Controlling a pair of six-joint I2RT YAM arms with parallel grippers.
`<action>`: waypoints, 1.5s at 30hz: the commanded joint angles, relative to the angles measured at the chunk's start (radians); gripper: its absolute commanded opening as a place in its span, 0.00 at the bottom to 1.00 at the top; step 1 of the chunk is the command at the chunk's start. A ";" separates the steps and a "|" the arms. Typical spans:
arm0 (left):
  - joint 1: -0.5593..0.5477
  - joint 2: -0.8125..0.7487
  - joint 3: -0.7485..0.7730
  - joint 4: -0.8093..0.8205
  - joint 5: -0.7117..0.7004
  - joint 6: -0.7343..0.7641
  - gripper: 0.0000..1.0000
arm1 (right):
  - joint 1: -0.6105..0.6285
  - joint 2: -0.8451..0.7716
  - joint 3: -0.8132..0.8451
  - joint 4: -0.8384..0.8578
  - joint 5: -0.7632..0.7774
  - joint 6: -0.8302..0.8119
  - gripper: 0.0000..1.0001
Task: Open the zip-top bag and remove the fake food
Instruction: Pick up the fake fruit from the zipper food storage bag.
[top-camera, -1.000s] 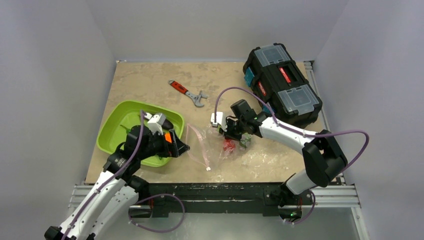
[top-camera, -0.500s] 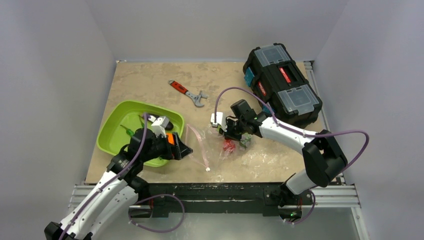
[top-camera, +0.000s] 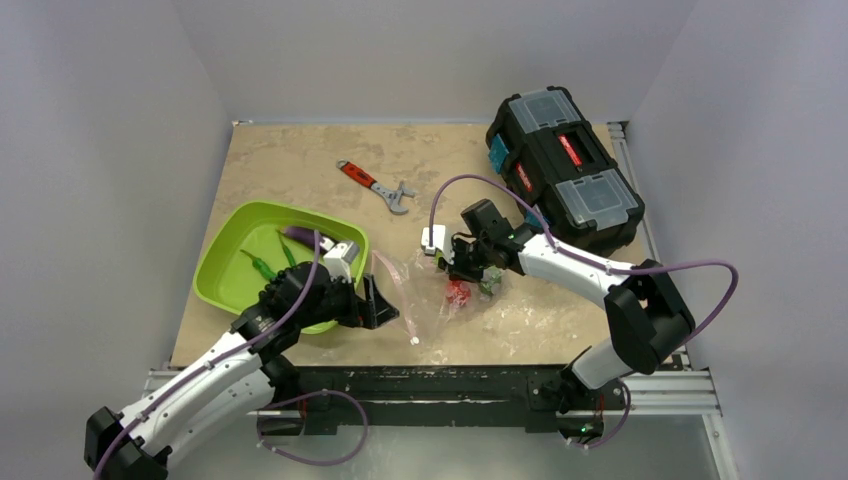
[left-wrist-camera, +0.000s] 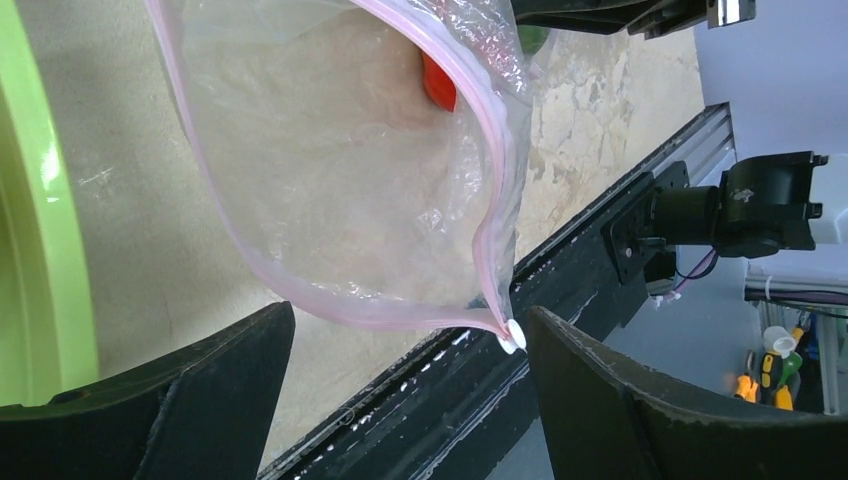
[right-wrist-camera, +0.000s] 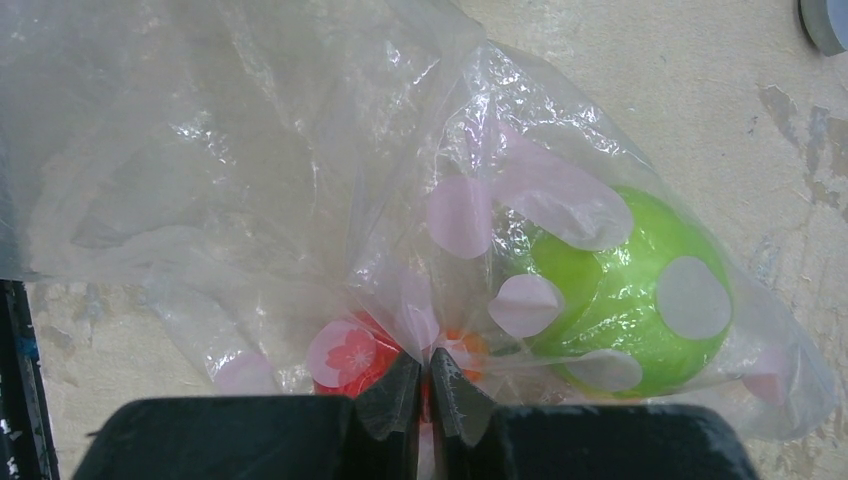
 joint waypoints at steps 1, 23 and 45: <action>-0.037 0.029 -0.016 0.093 -0.047 -0.033 0.84 | 0.002 0.005 0.028 -0.012 -0.017 -0.019 0.07; -0.110 0.138 -0.030 0.224 -0.052 -0.040 0.72 | 0.003 0.002 0.029 -0.034 -0.045 -0.037 0.23; -0.125 -0.036 0.111 -0.297 -0.276 0.003 0.60 | -0.021 -0.163 0.002 -0.189 -0.196 -0.289 0.50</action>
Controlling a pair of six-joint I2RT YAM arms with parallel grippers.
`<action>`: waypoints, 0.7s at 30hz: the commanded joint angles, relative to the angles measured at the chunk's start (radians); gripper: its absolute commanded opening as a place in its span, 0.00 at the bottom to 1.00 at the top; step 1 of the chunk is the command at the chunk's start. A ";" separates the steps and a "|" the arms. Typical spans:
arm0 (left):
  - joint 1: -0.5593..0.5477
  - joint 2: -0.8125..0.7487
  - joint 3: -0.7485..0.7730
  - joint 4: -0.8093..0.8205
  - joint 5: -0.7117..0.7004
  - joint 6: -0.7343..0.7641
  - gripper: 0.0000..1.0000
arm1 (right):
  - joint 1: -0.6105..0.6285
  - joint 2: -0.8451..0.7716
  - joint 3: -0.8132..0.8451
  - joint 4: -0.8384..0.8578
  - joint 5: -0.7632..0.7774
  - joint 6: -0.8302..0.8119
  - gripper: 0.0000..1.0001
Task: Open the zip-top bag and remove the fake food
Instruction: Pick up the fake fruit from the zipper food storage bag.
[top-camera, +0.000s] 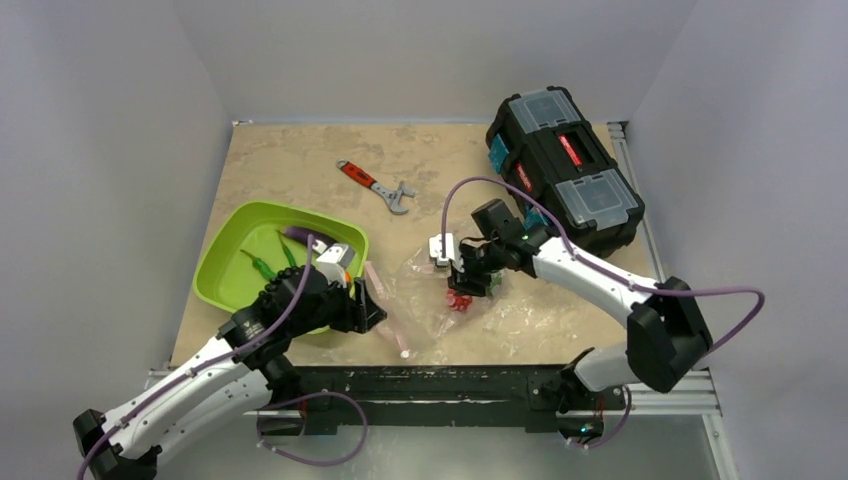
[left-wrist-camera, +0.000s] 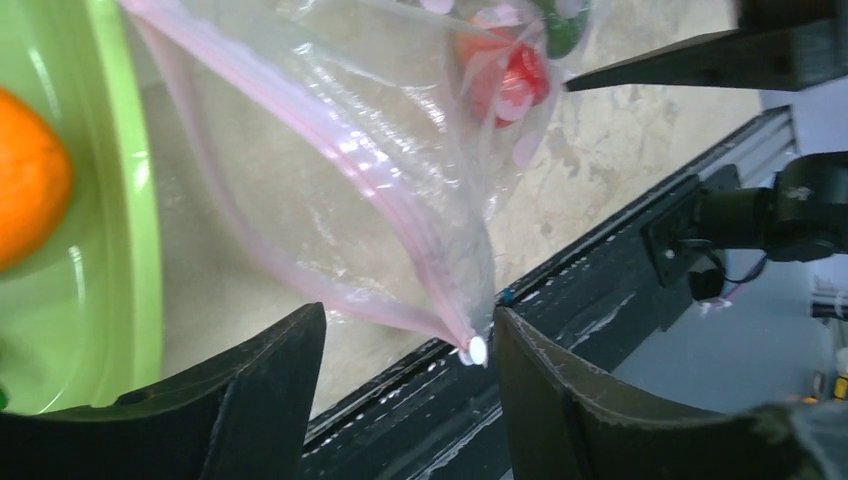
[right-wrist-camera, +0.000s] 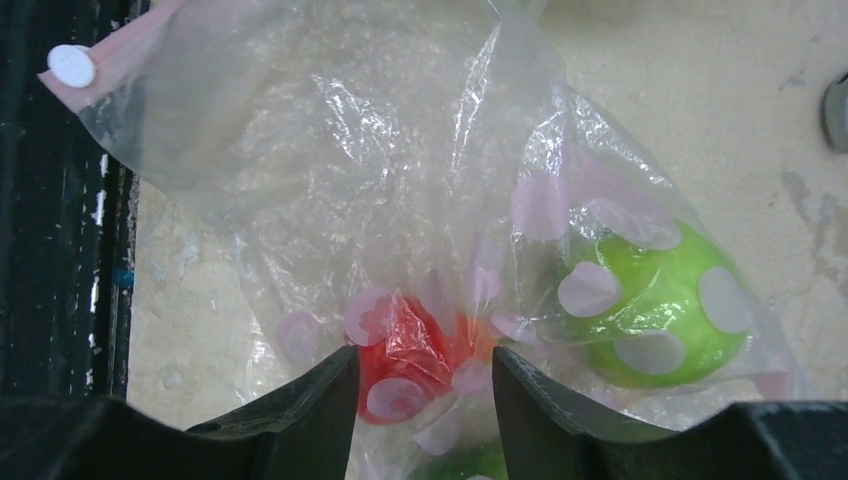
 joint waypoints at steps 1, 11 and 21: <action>-0.003 0.024 0.046 -0.173 -0.114 -0.028 0.57 | -0.010 -0.101 -0.020 -0.074 -0.066 -0.210 0.50; -0.003 0.179 0.059 -0.056 -0.128 0.007 0.49 | -0.016 -0.145 -0.143 0.016 0.056 -0.390 0.56; -0.003 0.325 0.025 0.180 -0.075 0.050 0.44 | -0.007 -0.072 -0.164 0.064 0.103 -0.409 0.55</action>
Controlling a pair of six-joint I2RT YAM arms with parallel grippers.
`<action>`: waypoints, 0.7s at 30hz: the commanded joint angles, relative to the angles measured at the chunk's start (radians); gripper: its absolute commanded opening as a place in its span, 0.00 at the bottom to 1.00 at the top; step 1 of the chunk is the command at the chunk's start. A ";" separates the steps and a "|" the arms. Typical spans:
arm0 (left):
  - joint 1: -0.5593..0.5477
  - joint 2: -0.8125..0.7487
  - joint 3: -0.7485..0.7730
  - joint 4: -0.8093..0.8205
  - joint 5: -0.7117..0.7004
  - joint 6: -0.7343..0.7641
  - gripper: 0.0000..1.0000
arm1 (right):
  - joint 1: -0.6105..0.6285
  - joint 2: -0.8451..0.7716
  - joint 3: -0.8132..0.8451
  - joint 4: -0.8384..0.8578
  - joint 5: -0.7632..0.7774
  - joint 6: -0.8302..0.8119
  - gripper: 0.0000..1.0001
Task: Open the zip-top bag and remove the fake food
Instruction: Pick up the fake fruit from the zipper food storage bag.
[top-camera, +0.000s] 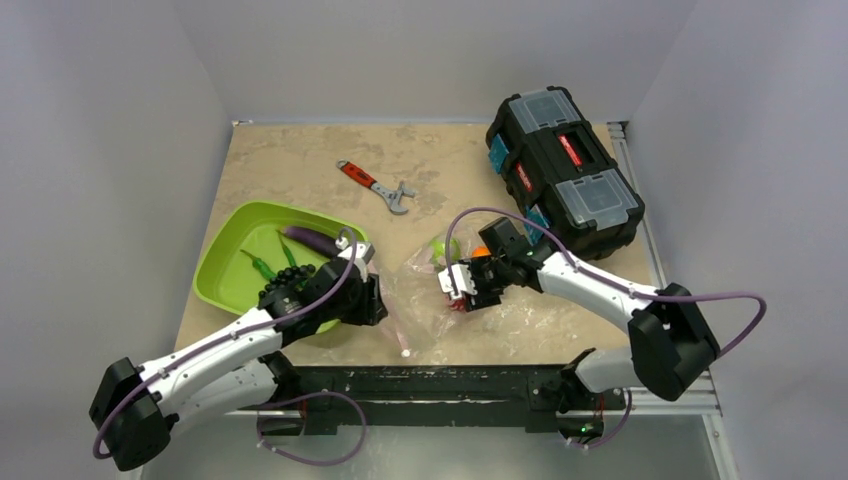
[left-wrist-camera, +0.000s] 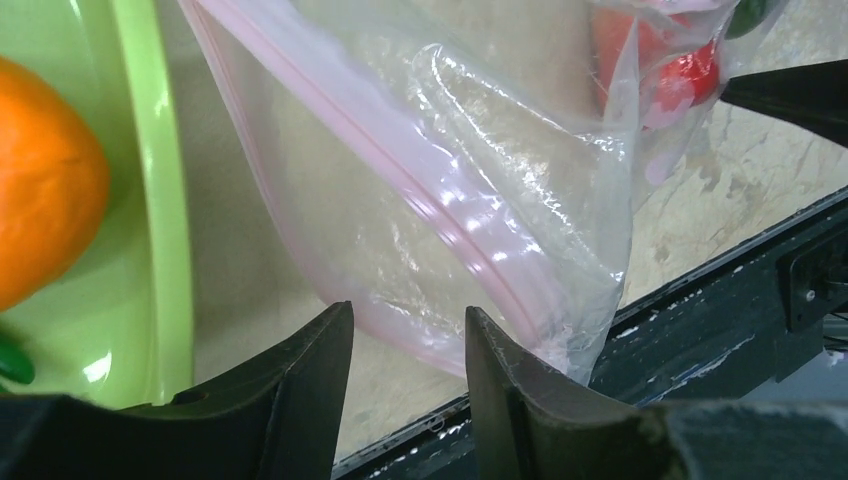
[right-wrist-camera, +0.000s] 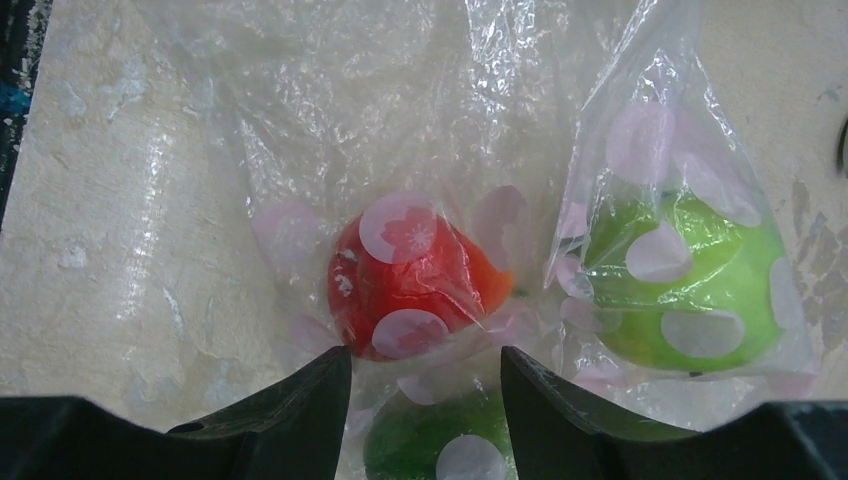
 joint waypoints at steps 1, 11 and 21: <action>-0.003 0.044 -0.001 0.178 0.040 0.036 0.44 | 0.006 0.026 -0.004 0.037 0.016 -0.031 0.54; -0.003 0.157 -0.038 0.379 0.142 0.043 0.42 | 0.071 0.127 0.012 0.065 0.019 0.000 0.29; -0.004 0.218 -0.109 0.532 0.191 -0.001 0.41 | 0.093 0.152 0.050 0.096 -0.063 0.125 0.00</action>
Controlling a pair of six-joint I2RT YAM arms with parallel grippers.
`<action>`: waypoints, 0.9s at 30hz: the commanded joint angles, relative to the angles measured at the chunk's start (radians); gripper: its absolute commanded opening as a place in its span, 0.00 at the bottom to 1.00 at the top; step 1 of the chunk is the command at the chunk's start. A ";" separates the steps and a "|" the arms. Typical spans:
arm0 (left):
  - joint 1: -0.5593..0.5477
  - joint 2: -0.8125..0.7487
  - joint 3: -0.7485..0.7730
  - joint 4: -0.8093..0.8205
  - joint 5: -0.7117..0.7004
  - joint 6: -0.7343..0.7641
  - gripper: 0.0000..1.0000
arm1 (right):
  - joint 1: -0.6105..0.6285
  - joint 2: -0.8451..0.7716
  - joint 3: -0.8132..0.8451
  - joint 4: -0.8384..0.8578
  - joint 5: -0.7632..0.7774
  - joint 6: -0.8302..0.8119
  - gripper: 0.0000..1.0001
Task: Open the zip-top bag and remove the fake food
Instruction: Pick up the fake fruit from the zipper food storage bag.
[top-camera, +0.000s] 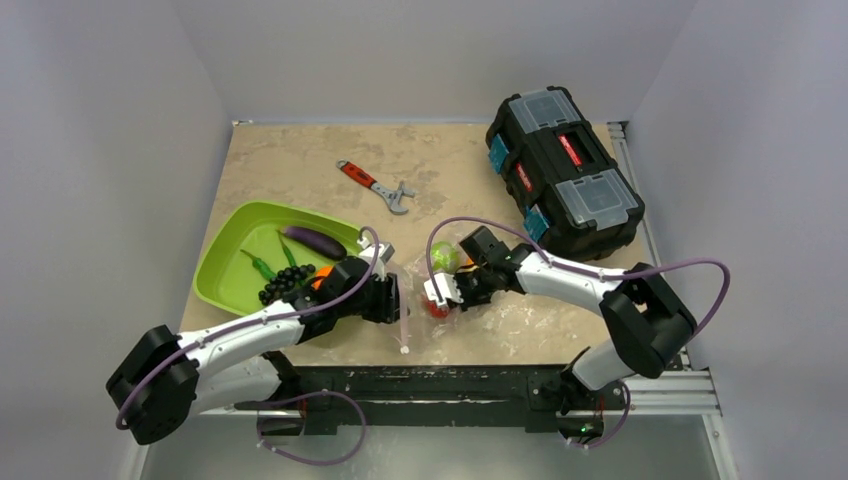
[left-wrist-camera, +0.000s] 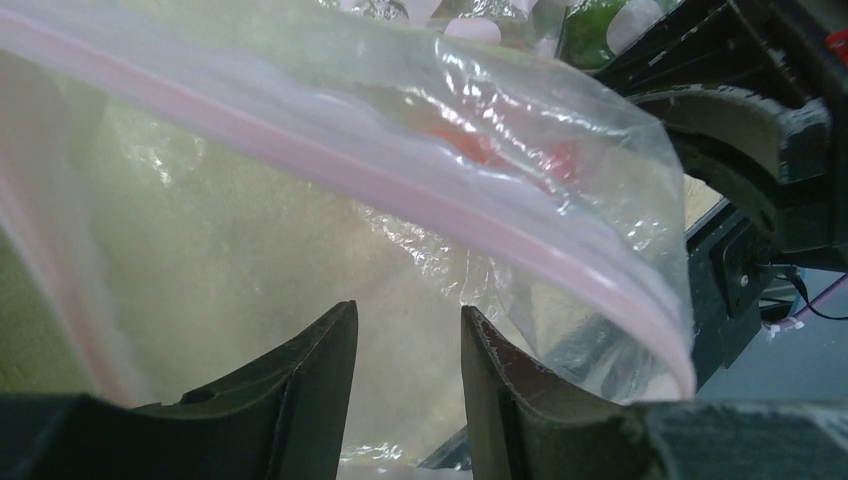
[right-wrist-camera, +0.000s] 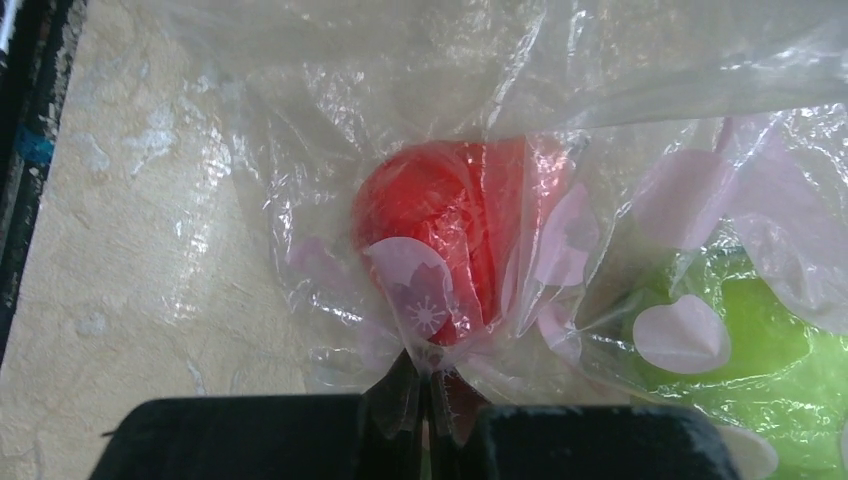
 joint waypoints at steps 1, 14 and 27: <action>-0.003 0.025 -0.045 0.154 0.045 -0.029 0.42 | 0.007 0.006 0.052 0.025 -0.082 0.075 0.01; -0.005 0.094 -0.057 0.277 0.077 -0.085 0.49 | 0.085 0.031 0.059 0.041 -0.074 0.108 0.41; -0.007 0.085 0.020 0.204 0.192 0.237 0.54 | 0.093 0.005 0.061 0.003 -0.093 0.046 0.00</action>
